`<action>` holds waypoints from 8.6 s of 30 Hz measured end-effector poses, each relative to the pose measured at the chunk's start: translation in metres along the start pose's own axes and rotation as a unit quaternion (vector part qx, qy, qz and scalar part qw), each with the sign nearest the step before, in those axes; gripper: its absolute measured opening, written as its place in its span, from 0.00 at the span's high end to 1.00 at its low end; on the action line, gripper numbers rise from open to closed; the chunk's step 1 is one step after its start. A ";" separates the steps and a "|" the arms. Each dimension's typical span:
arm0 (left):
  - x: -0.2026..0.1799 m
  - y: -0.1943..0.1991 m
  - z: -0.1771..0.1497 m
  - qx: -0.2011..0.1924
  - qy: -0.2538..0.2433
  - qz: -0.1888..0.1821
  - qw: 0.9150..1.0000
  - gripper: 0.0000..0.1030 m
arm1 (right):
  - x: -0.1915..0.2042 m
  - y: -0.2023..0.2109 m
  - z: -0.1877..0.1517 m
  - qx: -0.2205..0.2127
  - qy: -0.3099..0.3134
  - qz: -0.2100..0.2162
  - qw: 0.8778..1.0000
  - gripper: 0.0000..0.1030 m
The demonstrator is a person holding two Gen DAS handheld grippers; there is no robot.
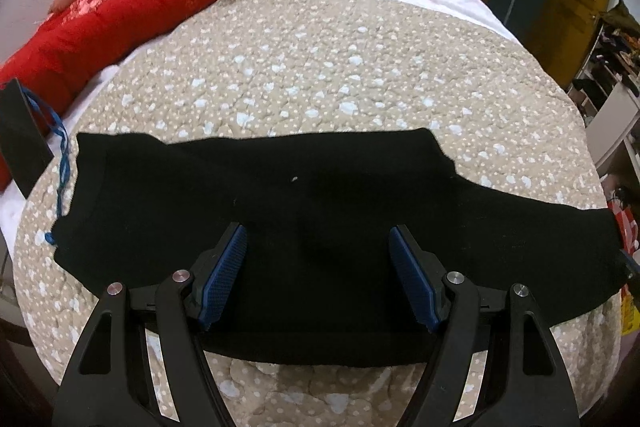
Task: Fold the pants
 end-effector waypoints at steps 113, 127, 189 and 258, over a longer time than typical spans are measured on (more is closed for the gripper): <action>-0.303 0.009 0.025 0.095 -0.236 -0.305 0.918 0.42 | -0.029 0.018 -0.001 -0.074 -0.104 0.153 0.980 0.87; -0.019 0.034 0.070 0.028 -0.040 -0.160 0.986 0.41 | 0.184 -0.013 0.030 -0.040 0.055 0.289 0.955 0.86; 0.064 0.042 -0.015 0.020 0.056 -0.032 0.998 0.40 | 0.252 -0.071 0.008 0.036 0.195 0.189 0.962 0.75; -0.053 0.067 0.004 -0.054 -0.027 -0.236 0.970 0.64 | 0.204 -0.034 0.099 -0.072 0.047 0.345 0.935 0.99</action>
Point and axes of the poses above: each gripper's, at about its wrist camera, not at the fingertips, and y roughly against the way its jaws point, x to its left, z to its top, the point moved 7 cm from there along -y, roughly the way its jaws point, and after that the axes turned 2 degrees about y, right-handed, at the moved point
